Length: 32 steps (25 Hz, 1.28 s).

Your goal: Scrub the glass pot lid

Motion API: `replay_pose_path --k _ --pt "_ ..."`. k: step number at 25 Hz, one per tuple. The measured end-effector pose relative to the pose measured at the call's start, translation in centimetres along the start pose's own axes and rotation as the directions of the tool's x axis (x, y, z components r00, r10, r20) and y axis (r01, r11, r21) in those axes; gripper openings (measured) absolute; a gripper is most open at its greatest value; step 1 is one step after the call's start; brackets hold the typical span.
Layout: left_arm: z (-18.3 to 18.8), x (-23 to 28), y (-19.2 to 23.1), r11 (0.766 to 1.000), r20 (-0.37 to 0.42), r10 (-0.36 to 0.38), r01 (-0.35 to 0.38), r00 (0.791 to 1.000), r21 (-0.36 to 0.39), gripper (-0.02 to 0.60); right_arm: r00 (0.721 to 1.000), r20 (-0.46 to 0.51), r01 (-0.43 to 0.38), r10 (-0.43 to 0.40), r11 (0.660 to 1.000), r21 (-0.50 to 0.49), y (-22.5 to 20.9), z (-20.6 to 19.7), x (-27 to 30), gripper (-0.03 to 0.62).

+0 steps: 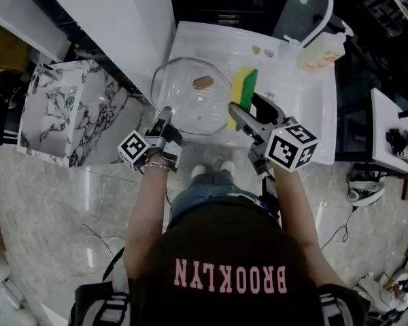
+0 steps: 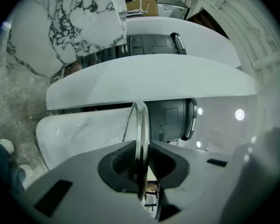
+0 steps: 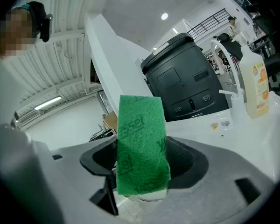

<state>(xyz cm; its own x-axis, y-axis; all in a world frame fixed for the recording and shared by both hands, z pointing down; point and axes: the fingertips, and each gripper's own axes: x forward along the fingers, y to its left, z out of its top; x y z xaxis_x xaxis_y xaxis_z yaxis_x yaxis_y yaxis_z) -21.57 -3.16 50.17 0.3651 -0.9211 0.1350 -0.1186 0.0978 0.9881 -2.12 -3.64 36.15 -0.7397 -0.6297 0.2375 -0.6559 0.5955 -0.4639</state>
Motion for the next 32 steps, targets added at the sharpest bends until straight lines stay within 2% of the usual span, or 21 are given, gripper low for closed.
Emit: replay_pose_path --k 4,8,13,16,21,25,32 --pt "0.2 0.4 -0.3 0.999 -0.001 -0.037 0.037 0.999 -0.004 0.040 1.000 -0.013 0.005 -0.006 1.000 -0.014 0.1 -0.4 0.2 0.290" --pt "0.1 0.4 -0.2 1.000 -0.003 -0.009 0.009 1.000 0.002 0.040 0.999 -0.048 0.008 -0.009 1.000 -0.013 0.4 -1.0 0.9 0.290" --pt "-0.3 0.9 -0.3 1.000 -0.010 -0.024 0.024 1.000 -0.005 0.040 0.989 -0.146 0.005 0.003 0.999 0.054 0.8 -3.1 2.3 0.290" --pt "-0.4 1.0 -0.4 1.000 -0.007 -0.024 0.024 1.000 0.001 0.040 0.975 -0.221 0.002 0.006 0.999 0.034 1.6 -4.9 3.4 0.290" --pt "-0.5 1.0 -0.3 1.000 -0.011 -0.014 0.014 1.000 0.004 0.040 0.932 -0.360 0.008 -0.031 0.998 -0.066 2.9 -8.8 5.1 0.290" --pt "-0.5 1.0 -0.2 1.000 -0.014 -0.019 0.019 1.000 0.002 0.040 0.880 -0.468 0.002 -0.076 0.988 -0.157 3.7 -11.9 6.6 0.290" --pt "-0.6 0.8 -0.1 1.000 -0.024 -0.017 0.017 1.000 0.007 0.041 0.792 -0.577 -0.051 -0.198 0.921 -0.386 4.3 -15.1 8.1 0.290"
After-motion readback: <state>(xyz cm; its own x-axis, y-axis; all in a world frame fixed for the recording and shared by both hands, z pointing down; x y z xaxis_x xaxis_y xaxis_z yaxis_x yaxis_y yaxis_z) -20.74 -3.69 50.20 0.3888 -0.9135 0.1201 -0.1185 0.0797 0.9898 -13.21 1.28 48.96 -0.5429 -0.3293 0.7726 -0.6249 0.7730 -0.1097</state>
